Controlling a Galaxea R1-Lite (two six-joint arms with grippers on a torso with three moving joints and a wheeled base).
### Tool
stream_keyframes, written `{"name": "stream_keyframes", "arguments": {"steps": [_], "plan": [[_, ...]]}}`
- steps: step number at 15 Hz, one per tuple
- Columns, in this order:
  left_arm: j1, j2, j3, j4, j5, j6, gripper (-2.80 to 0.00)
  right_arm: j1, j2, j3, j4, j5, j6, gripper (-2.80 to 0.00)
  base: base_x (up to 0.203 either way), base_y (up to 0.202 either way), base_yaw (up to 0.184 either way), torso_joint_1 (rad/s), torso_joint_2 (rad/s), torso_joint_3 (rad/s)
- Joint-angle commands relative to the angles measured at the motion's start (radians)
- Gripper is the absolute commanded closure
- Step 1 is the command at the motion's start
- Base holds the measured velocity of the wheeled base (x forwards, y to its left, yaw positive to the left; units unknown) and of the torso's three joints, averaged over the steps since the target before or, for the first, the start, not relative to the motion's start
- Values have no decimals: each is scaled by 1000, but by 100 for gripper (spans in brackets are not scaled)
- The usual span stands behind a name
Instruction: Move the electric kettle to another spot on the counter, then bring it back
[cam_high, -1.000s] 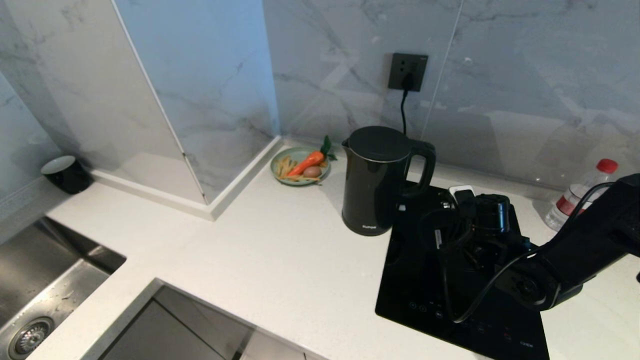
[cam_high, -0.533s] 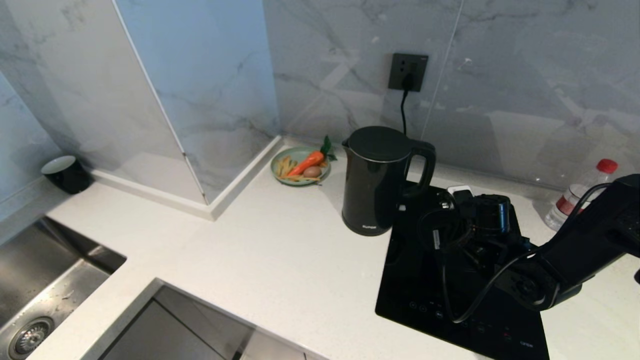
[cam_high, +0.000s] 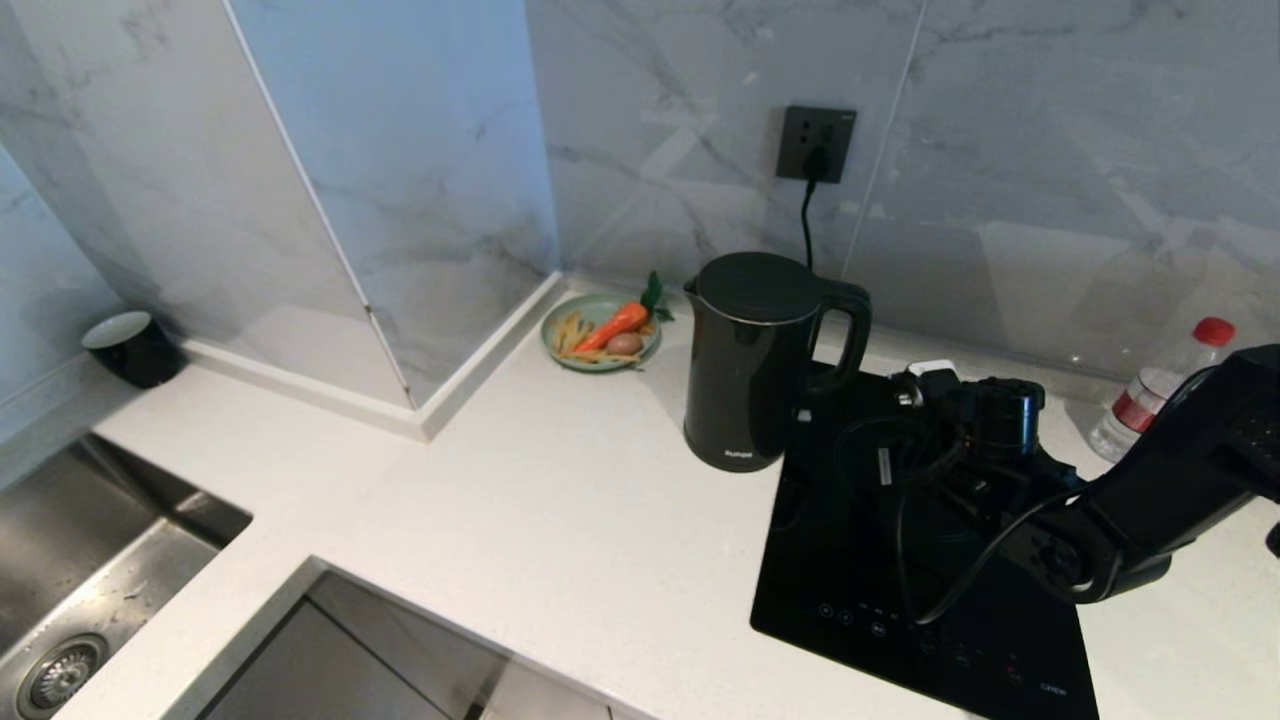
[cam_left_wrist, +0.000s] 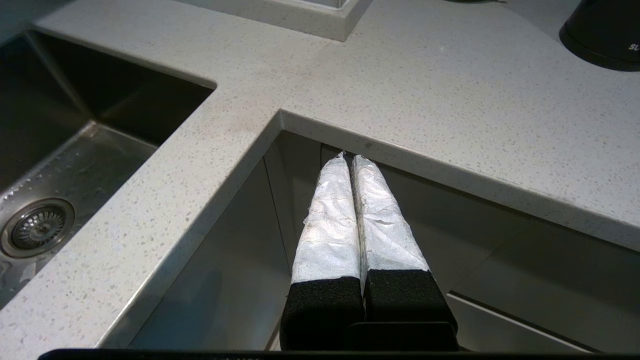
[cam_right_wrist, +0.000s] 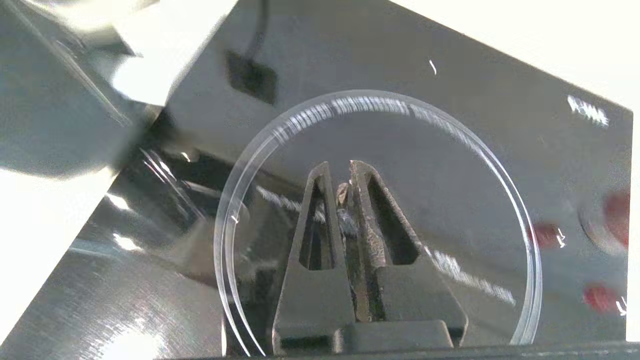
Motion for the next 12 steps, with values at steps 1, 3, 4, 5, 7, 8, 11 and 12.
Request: {"name": "stream_keyframes", "arguments": {"steps": [1, 3, 4, 5, 7, 8, 11, 12], "plan": [[0, 0, 0, 1, 0, 0, 0, 11, 1, -32, -9, 5, -10, -280, 0, 0, 0, 0, 0, 0], [0, 0, 0, 1, 0, -2, 0, 10, 6, -40, -7, 8, -13, -280, 0, 0, 0, 0, 0, 0], [0, 0, 0, 1, 0, -1, 0, 8, 8, -47, -3, 8, -30, -280, 0, 0, 0, 0, 0, 0], [0, 0, 0, 1, 0, -1, 0, 13, 9, -44, -2, 8, -35, -280, 0, 0, 0, 0, 0, 0], [0, 0, 0, 1, 0, 0, 0, 32, 29, -31, -9, 8, -36, -280, 0, 0, 0, 0, 0, 0], [0, 1, 0, 1, 0, 0, 0, 29, 36, -42, -8, 11, -38, -280, 0, 0, 0, 0, 0, 0], [1, 1, 0, 1, 0, -1, 0, 22, 91, -97, -5, 26, -49, -280, 0, 0, 0, 0, 0, 0], [0, 0, 0, 1, 0, 0, 0, 28, 104, -100, -8, 25, -54, -280, 0, 0, 0, 0, 0, 0]]}}
